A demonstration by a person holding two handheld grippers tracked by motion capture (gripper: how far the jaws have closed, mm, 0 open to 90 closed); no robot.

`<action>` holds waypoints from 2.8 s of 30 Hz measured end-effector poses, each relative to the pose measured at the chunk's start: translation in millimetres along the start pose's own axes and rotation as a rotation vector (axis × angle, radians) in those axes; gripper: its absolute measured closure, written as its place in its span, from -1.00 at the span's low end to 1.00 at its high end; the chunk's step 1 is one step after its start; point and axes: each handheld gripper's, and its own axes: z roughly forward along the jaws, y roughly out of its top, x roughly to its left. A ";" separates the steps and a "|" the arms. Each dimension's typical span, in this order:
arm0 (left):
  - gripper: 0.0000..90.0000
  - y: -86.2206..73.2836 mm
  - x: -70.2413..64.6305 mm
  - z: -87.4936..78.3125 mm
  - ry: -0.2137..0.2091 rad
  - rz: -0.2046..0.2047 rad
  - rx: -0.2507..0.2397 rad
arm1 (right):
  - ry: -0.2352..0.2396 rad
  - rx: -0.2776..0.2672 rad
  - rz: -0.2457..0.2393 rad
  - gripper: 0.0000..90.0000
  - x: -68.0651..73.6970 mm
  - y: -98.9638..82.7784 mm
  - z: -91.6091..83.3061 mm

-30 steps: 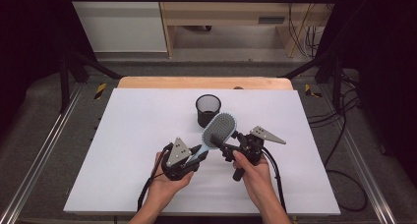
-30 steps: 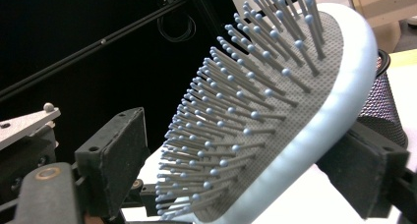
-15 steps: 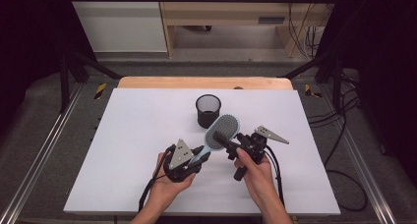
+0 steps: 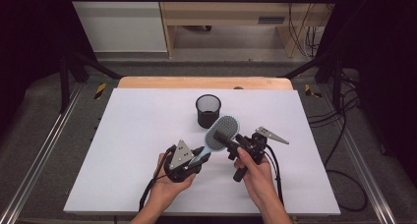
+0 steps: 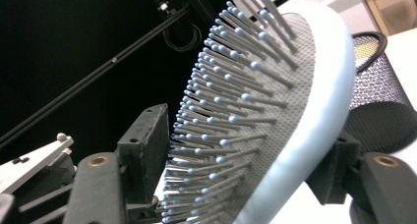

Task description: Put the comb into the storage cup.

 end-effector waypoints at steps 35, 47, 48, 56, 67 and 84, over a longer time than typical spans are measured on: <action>0.56 -4.5 4.2 -0.1 0.004 -0.013 -0.007 | 0.023 -0.006 0.003 0.16 6.2 -0.2 0.4; 0.55 -7.0 7.2 -0.1 -0.010 -0.036 -0.002 | 0.012 -0.007 -0.016 0.16 9.9 -1.3 2.3; 0.55 -7.0 7.3 -0.1 -0.009 -0.037 -0.004 | 0.010 -0.006 -0.019 0.16 10.5 -1.4 2.7; 0.55 -8.0 8.1 0.6 -0.018 -0.038 0.001 | 0.004 -0.018 -0.033 0.17 14.2 -3.5 2.4; 0.54 -10.0 9.3 3.5 -0.015 -0.052 0.003 | 0.003 -0.015 -0.029 0.18 12.4 -4.6 4.0; 0.53 -11.7 8.6 4.5 -0.013 -0.068 -0.001 | -0.014 -0.022 -0.024 0.18 11.5 -5.6 4.7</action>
